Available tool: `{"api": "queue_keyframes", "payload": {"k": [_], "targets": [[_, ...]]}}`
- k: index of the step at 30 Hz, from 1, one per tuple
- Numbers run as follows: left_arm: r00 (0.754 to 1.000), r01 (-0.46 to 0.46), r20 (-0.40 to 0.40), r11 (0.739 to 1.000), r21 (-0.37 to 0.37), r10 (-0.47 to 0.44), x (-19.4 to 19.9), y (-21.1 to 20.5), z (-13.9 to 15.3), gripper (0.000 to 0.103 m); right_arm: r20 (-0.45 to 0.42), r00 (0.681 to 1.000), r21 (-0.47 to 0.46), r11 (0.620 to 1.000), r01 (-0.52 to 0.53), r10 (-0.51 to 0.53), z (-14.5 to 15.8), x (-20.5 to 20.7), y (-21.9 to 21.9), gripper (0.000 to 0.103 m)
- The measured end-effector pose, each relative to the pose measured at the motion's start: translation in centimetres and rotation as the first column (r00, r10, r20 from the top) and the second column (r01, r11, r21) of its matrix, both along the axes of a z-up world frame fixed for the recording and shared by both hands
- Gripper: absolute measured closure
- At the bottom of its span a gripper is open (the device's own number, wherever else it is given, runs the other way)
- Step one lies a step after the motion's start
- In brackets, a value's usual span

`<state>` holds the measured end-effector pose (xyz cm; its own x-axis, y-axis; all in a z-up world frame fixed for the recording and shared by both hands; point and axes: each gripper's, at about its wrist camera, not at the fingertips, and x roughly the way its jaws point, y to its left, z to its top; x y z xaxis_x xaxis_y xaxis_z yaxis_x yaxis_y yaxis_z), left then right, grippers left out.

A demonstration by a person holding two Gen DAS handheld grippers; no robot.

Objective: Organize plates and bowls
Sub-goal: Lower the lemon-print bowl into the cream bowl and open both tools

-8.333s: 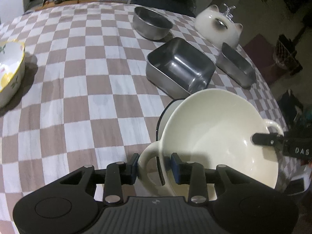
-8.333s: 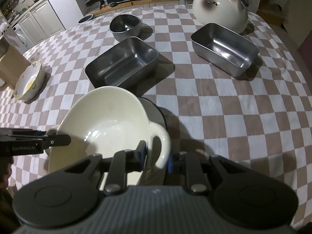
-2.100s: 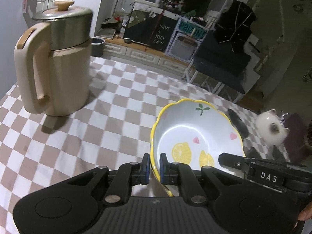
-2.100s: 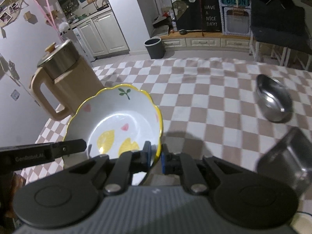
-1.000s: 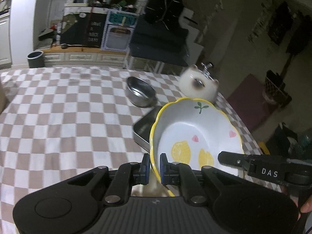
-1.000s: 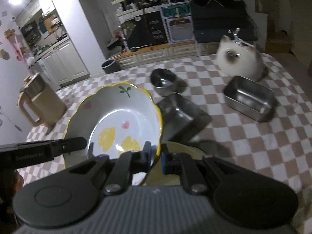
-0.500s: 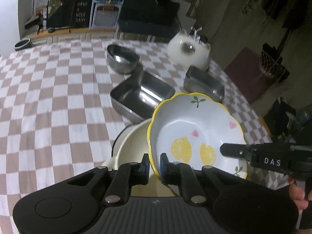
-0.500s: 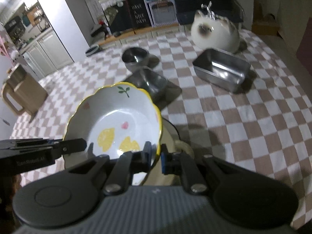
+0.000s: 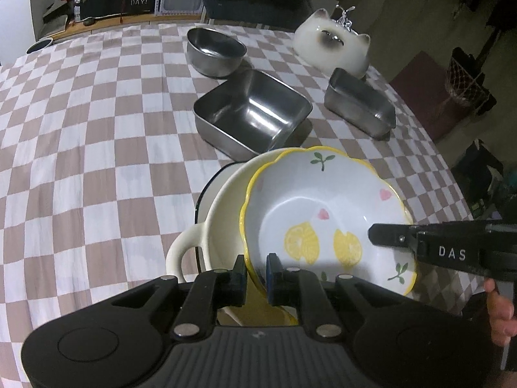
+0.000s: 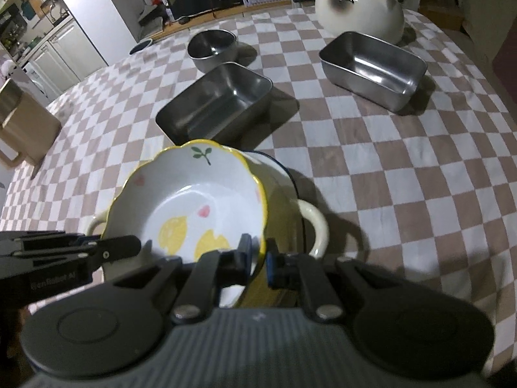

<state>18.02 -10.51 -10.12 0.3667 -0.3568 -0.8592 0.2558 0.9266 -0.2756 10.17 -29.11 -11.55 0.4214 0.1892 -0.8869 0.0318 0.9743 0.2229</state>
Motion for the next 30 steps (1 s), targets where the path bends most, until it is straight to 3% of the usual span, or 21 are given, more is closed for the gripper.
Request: {"api": "queue_keyframes", "payload": {"k": [18, 30], "targets": [[1.000, 0.000, -0.032, 1.000, 0.003, 0.000, 0.2, 0.6, -0.5, 0.088, -0.066, 0.998, 0.017, 1.000, 0.019, -0.018, -1.3, 1.1, 0.3, 0.092], [0.999, 0.019, -0.044, 1.000, 0.002, -0.019, 0.2, 0.9, -0.1, 0.089, -0.099, 0.995, -0.044, 0.999, 0.005, -0.009, -1.6, 1.4, 1.2, 0.086]]}}
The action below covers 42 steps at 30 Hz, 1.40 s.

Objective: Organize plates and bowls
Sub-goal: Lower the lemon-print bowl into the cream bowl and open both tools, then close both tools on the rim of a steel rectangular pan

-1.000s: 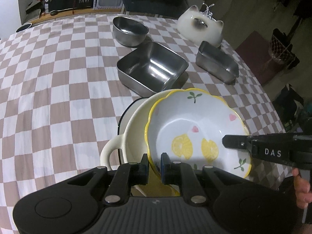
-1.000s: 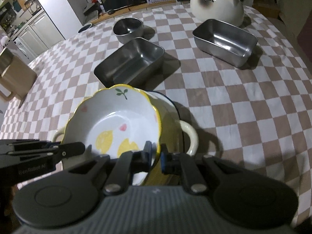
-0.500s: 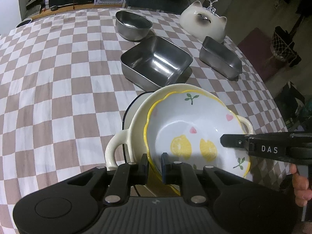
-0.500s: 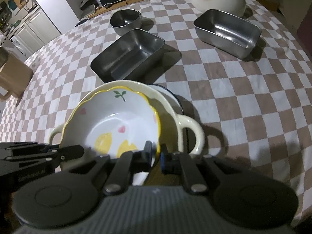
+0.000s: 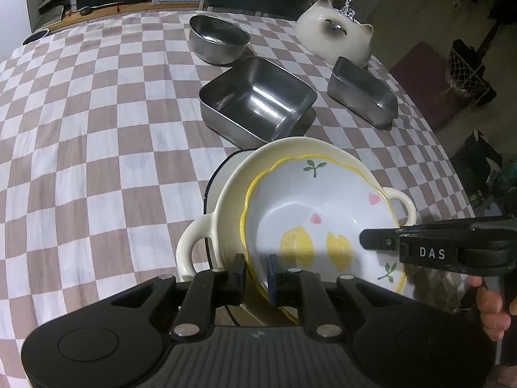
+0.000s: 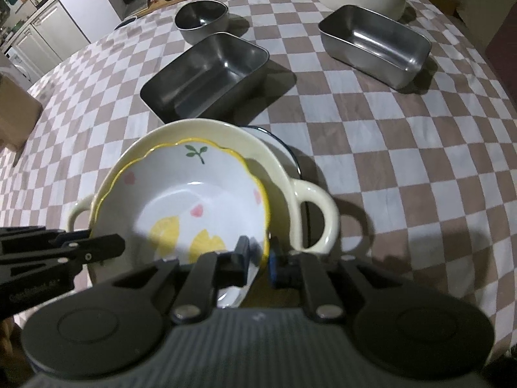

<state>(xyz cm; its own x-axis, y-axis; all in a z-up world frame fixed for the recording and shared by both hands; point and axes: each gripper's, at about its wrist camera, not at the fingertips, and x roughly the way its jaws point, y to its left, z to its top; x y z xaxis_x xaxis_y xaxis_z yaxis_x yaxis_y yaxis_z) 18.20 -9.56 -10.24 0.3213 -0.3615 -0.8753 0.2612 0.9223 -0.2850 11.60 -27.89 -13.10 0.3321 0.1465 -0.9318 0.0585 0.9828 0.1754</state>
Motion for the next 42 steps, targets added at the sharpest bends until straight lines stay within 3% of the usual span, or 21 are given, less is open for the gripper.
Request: {"api": "queue_keyframes", "payload": {"k": [5, 7, 9, 12, 14, 16, 18, 20, 23, 26, 27, 30, 34, 39, 41, 42], "targets": [[1.000, 0.001, 0.001, 1.000, -0.008, -0.001, -0.4, 0.5, 0.4, 0.086, -0.013, 1.000, 0.012, 1.000, -0.020, 0.020, 0.2, -0.3, 0.1, 0.080], [1.000, 0.005, 0.014, 1.000, -0.020, -0.005, -0.6, 0.8, 1.0, 0.080, -0.008, 0.999, 0.005, 1.000, -0.031, 0.031, 0.3, -0.4, 0.3, 0.077], [1.000, 0.006, 0.028, 0.999, -0.041, -0.005, -0.8, 1.2, 1.7, 0.067, 0.007, 0.999, -0.003, 0.999, -0.043, 0.043, 0.7, -0.6, 0.5, 0.069], [0.999, 0.004, 0.048, 0.998, -0.059, -0.002, -1.2, 1.8, 2.6, 0.062, 0.021, 0.999, 0.007, 0.999, -0.045, 0.045, 1.1, -0.8, 0.4, 0.062], [0.998, -0.008, 0.058, 0.997, -0.074, 0.012, -1.3, 2.4, 3.1, 0.059, 0.055, 0.997, -0.018, 0.998, -0.052, 0.053, 2.0, -1.1, 0.5, 0.058], [0.996, -0.025, 0.078, 0.995, -0.093, 0.032, -1.3, 2.9, 3.7, 0.049, 0.101, 0.992, -0.028, 0.997, -0.066, 0.068, 3.1, -1.4, 0.3, 0.055], [0.993, -0.043, 0.107, 0.992, -0.115, 0.056, -1.2, 3.4, 4.3, 0.027, 0.167, 0.982, -0.012, 0.997, -0.082, 0.082, 4.1, -1.6, 0.0, 0.049], [0.987, -0.065, 0.134, 0.986, -0.157, 0.086, -0.8, 3.8, 4.7, 0.015, 0.229, 0.969, -0.001, 0.996, -0.090, 0.088, 5.1, -1.5, -0.1, 0.044], [0.981, -0.102, 0.144, 0.975, -0.199, 0.132, 0.4, 4.0, 4.9, 0.009, 0.310, 0.945, -0.021, 0.994, -0.105, 0.106, 5.9, -0.4, -0.3, 0.034], [0.975, -0.140, 0.135, 0.960, -0.244, 0.177, 1.7, 3.9, 4.4, 0.004, 0.394, 0.908, -0.057, 0.990, -0.128, 0.140, 6.3, 1.6, -0.3, 0.007], [0.973, -0.156, 0.128, 0.954, -0.255, 0.193, 2.2, 3.8, 4.2, 0.004, 0.420, 0.896, -0.070, 0.990, -0.126, 0.144, 6.4, 2.5, -0.1, 0.000], [0.966, -0.215, 0.081, 0.936, -0.278, 0.245, 3.9, 3.8, 3.0, 0.004, 0.471, 0.870, -0.084, 0.990, -0.116, 0.142, 6.0, 5.3, -0.2, 0.000], [0.942, -0.320, -0.001, 0.900, -0.295, 0.335, 6.2, 4.4, 0.8, 0.006, 0.471, 0.871, -0.105, 0.989, -0.103, 0.140, 4.6, 9.0, -0.1, 0.000], [0.912, -0.410, -0.118, 0.849, -0.333, 0.394, 8.8, 5.5, -1.5, 0.029, 0.422, 0.879, -0.205, 0.968, -0.145, 0.221, 2.2, 13.0, 1.0, 0.001], [0.908, -0.419, -0.143, 0.840, -0.345, 0.394, 9.5, 5.4, -2.0, 0.035, 0.385, 0.893, -0.209, 0.965, -0.160, 0.231, 1.2, 14.6, 1.3, 0.006], [0.908, -0.419, -0.147, 0.837, -0.352, 0.393, 9.7, 5.4, -2.2, 0.037, 0.368, 0.899, -0.196, 0.965, -0.174, 0.237, 0.8, 15.3, 1.3, 0.014]]}}
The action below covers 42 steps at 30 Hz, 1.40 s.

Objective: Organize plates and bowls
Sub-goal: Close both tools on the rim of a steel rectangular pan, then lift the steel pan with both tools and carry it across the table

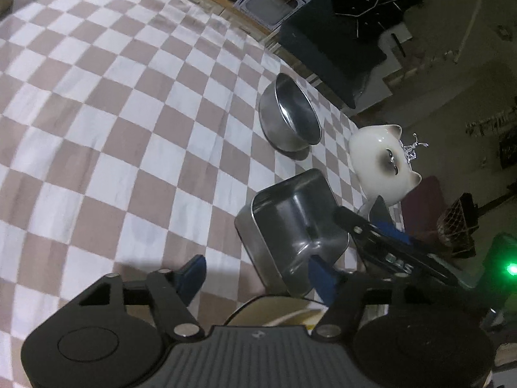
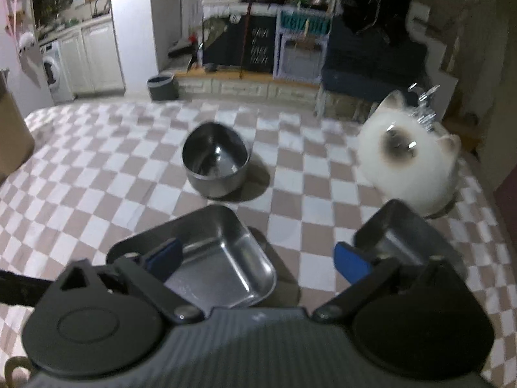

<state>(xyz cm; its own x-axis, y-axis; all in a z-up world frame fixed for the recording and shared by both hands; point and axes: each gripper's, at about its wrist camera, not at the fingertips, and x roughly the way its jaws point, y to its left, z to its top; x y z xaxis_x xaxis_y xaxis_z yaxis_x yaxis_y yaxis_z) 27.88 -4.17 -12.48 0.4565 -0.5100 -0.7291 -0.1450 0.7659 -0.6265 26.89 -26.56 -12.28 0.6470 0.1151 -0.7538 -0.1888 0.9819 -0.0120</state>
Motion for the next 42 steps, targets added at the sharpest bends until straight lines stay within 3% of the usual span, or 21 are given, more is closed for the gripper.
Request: {"api": "queue_keyframes", "payload": {"k": [3, 5, 7, 8, 9, 13, 18, 28, 32, 36, 42], "targets": [[1.000, 0.010, -0.001, 1.000, -0.026, -0.010, 0.8, -0.2, -0.6, 0.043, -0.047, 0.999, 0.040, 0.999, -0.007, 0.009, -1.1, 1.5, 0.0, 0.029], [1.000, 0.016, -0.006, 0.999, -0.029, -0.016, 1.1, -0.4, -1.1, 0.045, -0.063, 0.998, 0.030, 1.000, -0.004, 0.006, -1.9, 2.2, 0.3, 0.031], [0.999, 0.016, -0.028, 0.999, -0.035, -0.017, 1.3, -0.7, -1.7, 0.050, -0.071, 0.997, 0.032, 0.999, -0.017, 0.019, -2.7, 3.0, 0.4, 0.044], [0.999, 0.023, -0.041, 0.999, -0.044, -0.025, 1.5, -0.9, -2.0, 0.056, -0.077, 0.997, 0.038, 0.999, -0.021, 0.024, -3.0, 3.1, 0.4, 0.055], [0.998, 0.030, -0.050, 0.998, -0.048, -0.033, 1.7, -1.1, -2.3, 0.063, -0.085, 0.996, 0.038, 0.999, -0.019, 0.022, -3.2, 3.2, 0.4, 0.059], [0.997, 0.058, -0.056, 0.996, -0.061, -0.061, 2.3, -2.0, -3.2, 0.083, -0.084, 0.996, 0.009, 1.000, -0.018, 0.019, -3.6, 3.5, 0.7, 0.069], [0.996, 0.074, -0.041, 0.997, -0.028, -0.075, 2.7, -2.1, -2.9, 0.086, -0.076, 0.997, 0.001, 1.000, -0.002, 0.002, -3.2, 2.9, 0.2, 0.084], [0.990, 0.057, 0.123, 0.996, 0.071, -0.065, 1.4, 1.4, 2.4, 0.087, 0.016, 1.000, 0.120, 0.992, -0.028, 0.027, 1.3, -0.2, 0.9, 0.087], [0.980, 0.021, 0.194, 0.995, 0.096, -0.039, -0.4, 4.6, 5.0, 0.087, 0.015, 0.998, 0.183, 0.981, -0.069, 0.067, 2.5, -1.7, 2.3, 0.090], [0.966, -0.009, 0.256, 0.985, 0.172, -0.036, -2.7, 7.7, 7.1, 0.088, -0.007, 0.994, 0.243, 0.964, -0.107, 0.111, 3.2, -3.1, 4.8, 0.091], [0.963, -0.060, 0.269, 0.964, 0.259, -0.012, -5.6, 12.8, 7.9, 0.088, -0.072, 0.977, 0.284, 0.943, -0.174, 0.201, 2.9, -4.9, 10.6, 0.092]]}}
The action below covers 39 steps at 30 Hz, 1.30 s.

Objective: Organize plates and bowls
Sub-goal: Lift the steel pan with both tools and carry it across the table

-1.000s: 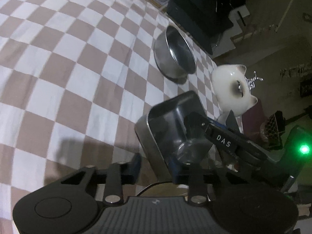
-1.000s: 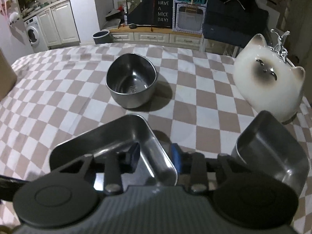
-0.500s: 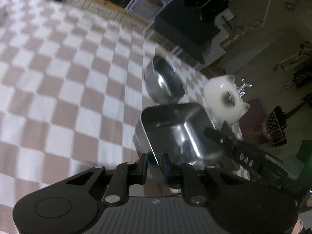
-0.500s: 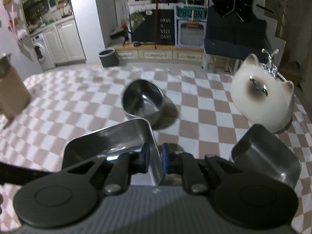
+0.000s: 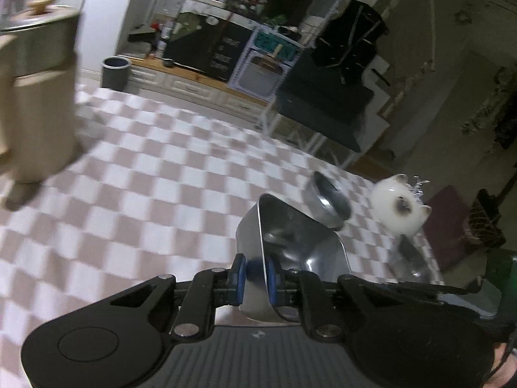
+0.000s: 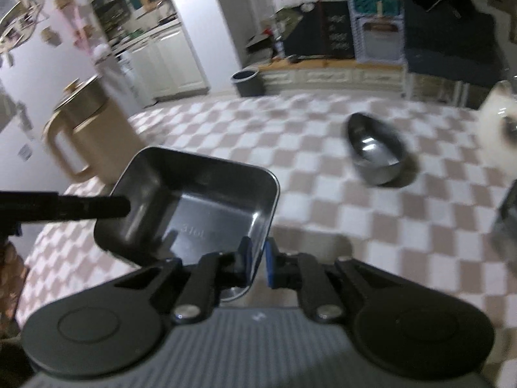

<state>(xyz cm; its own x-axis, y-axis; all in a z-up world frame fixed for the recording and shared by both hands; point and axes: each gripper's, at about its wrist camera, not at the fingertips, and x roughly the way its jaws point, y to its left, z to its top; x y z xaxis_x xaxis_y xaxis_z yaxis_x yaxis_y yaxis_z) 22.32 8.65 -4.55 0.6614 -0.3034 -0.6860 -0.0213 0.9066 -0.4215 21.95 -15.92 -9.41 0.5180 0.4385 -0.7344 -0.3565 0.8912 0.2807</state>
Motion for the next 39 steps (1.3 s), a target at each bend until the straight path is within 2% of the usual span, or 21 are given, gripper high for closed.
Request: {"api": "queue_keyframes", "payload": {"k": [6, 10, 16, 21, 29, 39], "targets": [[0.996, -0.072, -0.048, 0.997, 0.028, 0.073, -2.0, 4.9, -1.2, 0.088, -0.043, 0.997, 0.055, 0.997, -0.054, 0.057, -0.1, -1.3, 5.4, 0.092], [0.994, -0.087, -0.068, 0.995, 0.055, 0.091, -2.9, 7.0, -2.1, 0.088, -0.062, 0.991, 0.014, 0.993, -0.115, 0.116, -0.4, -2.1, 8.9, 0.091], [0.988, -0.097, -0.109, 0.993, 0.073, 0.105, -2.9, 8.5, -3.7, 0.088, -0.132, 0.980, -0.014, 0.988, -0.151, 0.148, -1.9, -2.6, 12.2, 0.089], [0.984, -0.070, -0.156, 0.992, 0.107, 0.086, -2.4, 8.4, -5.3, 0.088, -0.187, 0.969, -0.055, 0.983, -0.172, 0.160, -3.9, -2.7, 13.7, 0.088], [0.971, -0.028, -0.233, 0.991, 0.133, 0.059, -2.6, 8.4, -7.1, 0.088, -0.203, 0.963, -0.080, 0.978, -0.194, 0.175, -4.6, -2.8, 14.2, 0.089], [0.968, -0.026, -0.243, 0.991, 0.135, 0.058, -2.9, 8.7, -7.4, 0.089, -0.189, 0.962, -0.108, 0.969, -0.221, 0.199, -5.0, -3.1, 15.1, 0.090]]}}
